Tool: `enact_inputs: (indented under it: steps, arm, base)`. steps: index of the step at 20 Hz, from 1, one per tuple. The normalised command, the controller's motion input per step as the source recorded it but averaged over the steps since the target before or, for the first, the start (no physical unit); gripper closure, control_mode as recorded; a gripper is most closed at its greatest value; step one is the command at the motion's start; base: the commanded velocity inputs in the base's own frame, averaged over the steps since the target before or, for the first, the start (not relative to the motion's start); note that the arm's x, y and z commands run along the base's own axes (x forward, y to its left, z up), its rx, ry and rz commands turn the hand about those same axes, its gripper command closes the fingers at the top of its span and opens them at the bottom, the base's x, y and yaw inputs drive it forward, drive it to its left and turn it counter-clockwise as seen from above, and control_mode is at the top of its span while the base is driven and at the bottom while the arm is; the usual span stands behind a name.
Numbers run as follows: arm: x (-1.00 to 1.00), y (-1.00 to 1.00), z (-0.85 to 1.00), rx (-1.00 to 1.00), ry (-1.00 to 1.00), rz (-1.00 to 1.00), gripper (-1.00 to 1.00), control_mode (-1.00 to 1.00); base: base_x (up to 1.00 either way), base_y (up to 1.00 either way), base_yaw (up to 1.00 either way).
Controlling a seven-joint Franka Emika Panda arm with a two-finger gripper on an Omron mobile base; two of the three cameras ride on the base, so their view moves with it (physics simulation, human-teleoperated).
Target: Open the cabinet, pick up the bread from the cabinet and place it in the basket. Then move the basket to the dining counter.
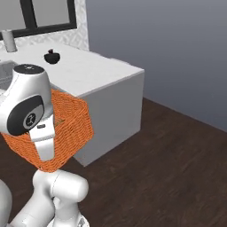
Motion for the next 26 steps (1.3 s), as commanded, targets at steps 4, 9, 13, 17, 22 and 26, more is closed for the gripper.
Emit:
enact_inputs:
  steps: [4, 9, 13, 17, 22, 26]
  arm:
    - [0.00, 0.00, 0.00, 0.00, 0.00, 0.00, 1.00, 1.00]
    - [0.00, 0.00, 0.00, 0.00, 0.00, 0.00, 1.00, 1.00]
    - [0.00, 0.00, 0.00, 0.00, 0.00, 0.00, 1.00, 1.00]
    - [0.00, 0.00, 0.00, 0.00, 0.00, 0.00, 1.00, 1.00]
    - [0.00, 0.00, 0.00, 0.00, 0.00, 0.00, 1.00, 1.00]
    - [0.00, 0.00, 0.00, 0.00, 0.00, 0.00, 1.00, 1.00]
  base:
    - [0.51, 1.00, -0.35]
    - [0.45, 1.00, -0.36]
    - [0.39, 1.00, -0.34]
    - [0.27, 1.00, -0.36]
    - [0.43, 1.00, -0.34]
    - [0.46, 1.00, -0.32]
